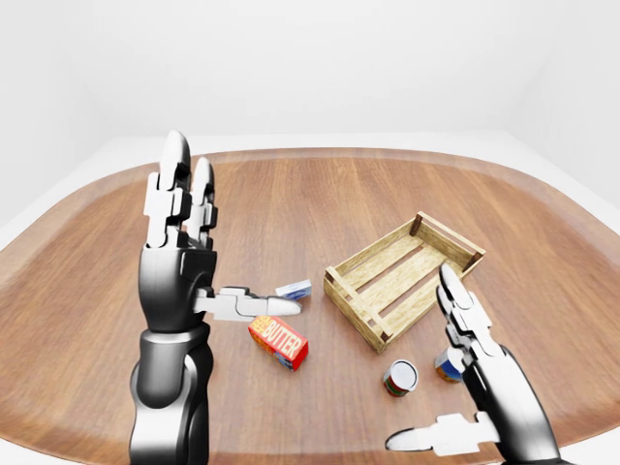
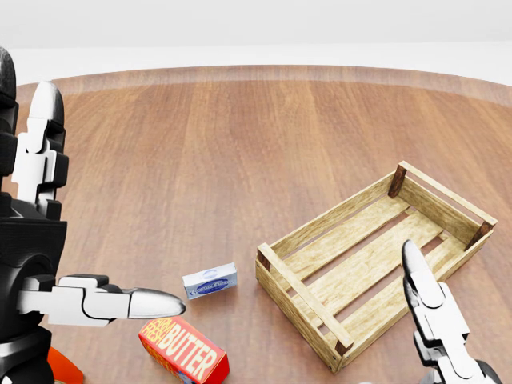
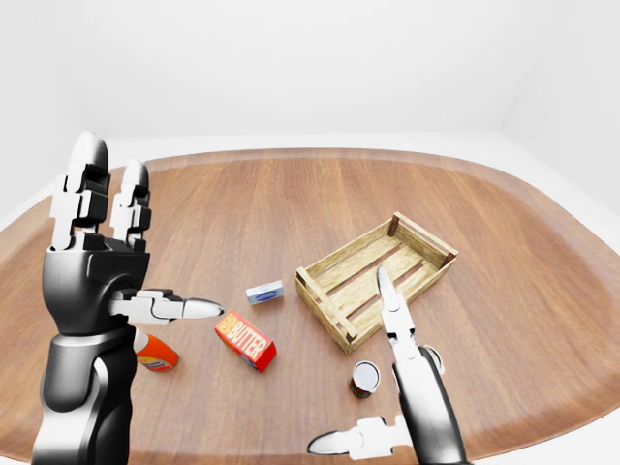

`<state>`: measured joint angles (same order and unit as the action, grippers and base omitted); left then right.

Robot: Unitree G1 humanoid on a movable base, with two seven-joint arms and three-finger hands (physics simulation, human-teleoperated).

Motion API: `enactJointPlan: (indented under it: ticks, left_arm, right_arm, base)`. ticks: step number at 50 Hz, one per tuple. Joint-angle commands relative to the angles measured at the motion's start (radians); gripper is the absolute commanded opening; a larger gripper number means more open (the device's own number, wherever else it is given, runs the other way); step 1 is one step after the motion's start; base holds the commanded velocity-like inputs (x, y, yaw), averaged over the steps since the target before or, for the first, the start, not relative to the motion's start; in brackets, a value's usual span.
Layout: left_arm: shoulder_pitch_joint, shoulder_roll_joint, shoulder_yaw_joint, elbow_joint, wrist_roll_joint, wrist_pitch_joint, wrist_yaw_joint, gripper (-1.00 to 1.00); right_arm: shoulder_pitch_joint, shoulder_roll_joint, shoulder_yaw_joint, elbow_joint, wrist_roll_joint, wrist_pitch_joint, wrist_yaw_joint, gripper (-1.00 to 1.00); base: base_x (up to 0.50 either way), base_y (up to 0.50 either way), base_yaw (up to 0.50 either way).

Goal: Pick up the tomato sauce, and put it in the wooden tray.

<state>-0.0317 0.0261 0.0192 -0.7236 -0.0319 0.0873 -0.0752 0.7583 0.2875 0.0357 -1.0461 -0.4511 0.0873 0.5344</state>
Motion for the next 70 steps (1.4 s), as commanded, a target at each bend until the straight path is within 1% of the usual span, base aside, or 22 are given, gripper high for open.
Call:
enactJointPlan:
  ticks: [1,6,9,17,22,32,43,57,70]
  left_arm:
    - [0.007,-0.002,-0.007,0.021,0.01,0.0,-0.004,1.0]
    - [0.004,-0.002,-0.006,0.006,0.009,0.0,-0.005,1.0]
    - [0.005,-0.003,-0.006,0.007,0.009,0.0,-0.004,1.0]
    - [0.008,-0.003,-0.011,0.007,0.012,0.0,-0.004,1.0]
    - [0.005,-0.004,-0.006,0.004,0.008,0.0,-0.005,1.0]
    - [0.008,-0.003,-0.009,0.017,0.012,0.0,-0.007,1.0]
    - [0.008,-0.003,-0.015,0.006,0.015,0.0,-0.006,1.0]
    - [0.0,-0.003,-0.011,-0.008,0.015,0.0,-0.007,1.0]
    - [0.0,-0.003,-0.011,-0.003,0.015,0.0,-0.008,1.0]
  right_arm:
    - [0.143,-0.192,0.087,-0.001,0.204,0.0,-0.233,1.0]
    - [0.163,-0.338,0.143,-0.001,0.298,0.0,-0.395,1.0]
    - [0.165,-0.405,0.17,-0.001,0.336,0.0,-0.468,1.0]
    - [0.153,-0.505,0.213,0.093,0.381,0.0,-0.591,1.0]
    - [0.156,-0.547,0.232,0.152,0.409,0.0,-0.641,1.0]
    - [0.152,-0.592,0.261,0.222,0.425,0.0,-0.694,1.0]
    - [0.116,-0.609,0.278,0.258,0.432,0.0,-0.727,1.0]
    - [0.085,-0.602,0.274,0.329,0.432,0.0,-0.735,1.0]
    - [0.014,-0.573,0.271,0.389,0.417,0.0,-0.724,1.0]
  base:
    - [0.0,0.0,0.0]
    - [0.0,0.0,0.0]
    - [0.0,0.0,0.0]
    - [0.0,0.0,0.0]
    - [0.0,0.0,0.0]
    - [0.0,0.0,0.0]
    - [0.0,0.0,0.0]
    - [0.0,0.0,0.0]
    - [0.0,0.0,0.0]
